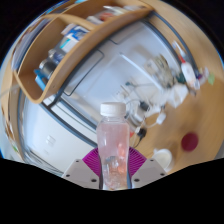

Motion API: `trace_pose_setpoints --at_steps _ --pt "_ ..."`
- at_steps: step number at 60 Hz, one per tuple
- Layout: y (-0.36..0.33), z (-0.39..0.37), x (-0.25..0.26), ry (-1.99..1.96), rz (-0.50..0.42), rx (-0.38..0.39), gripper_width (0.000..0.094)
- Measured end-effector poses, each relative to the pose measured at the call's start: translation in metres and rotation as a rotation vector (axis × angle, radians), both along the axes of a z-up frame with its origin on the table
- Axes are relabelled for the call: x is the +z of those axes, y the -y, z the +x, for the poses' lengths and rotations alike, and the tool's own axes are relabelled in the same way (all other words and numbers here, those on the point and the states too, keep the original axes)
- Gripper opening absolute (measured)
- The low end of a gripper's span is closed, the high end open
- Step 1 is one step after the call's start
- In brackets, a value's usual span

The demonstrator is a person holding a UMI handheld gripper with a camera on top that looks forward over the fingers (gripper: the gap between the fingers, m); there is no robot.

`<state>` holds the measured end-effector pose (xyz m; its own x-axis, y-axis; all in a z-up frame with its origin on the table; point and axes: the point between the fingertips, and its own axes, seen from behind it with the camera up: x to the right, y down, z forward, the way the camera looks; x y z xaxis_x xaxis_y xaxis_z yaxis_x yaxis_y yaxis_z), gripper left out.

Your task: Pour water

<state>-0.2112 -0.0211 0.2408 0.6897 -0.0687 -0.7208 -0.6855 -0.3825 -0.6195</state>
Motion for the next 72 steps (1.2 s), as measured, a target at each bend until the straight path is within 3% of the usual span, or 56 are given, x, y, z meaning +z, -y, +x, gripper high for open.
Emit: trace_pose_setpoints --at_steps 6,13,23,38,57,72 --pt "-0.001 0.045 0.014 0.372 0.058 -0.004 0.0321" --pt "-0.002 0.098 0.011 0.720 0.030 -0.032 0.0322" --pt "-0.008 0.142 -0.013 0.907 0.082 -0.054 0.0336" --pt "-0.017 0.202 -0.090 0.863 0.070 -0.142 0.0345" --pt "-0.034 0.178 -0.157 0.839 0.100 -0.037 0.0349" --pt "-0.026 0.181 -0.156 0.798 0.176 -0.089 0.0427"
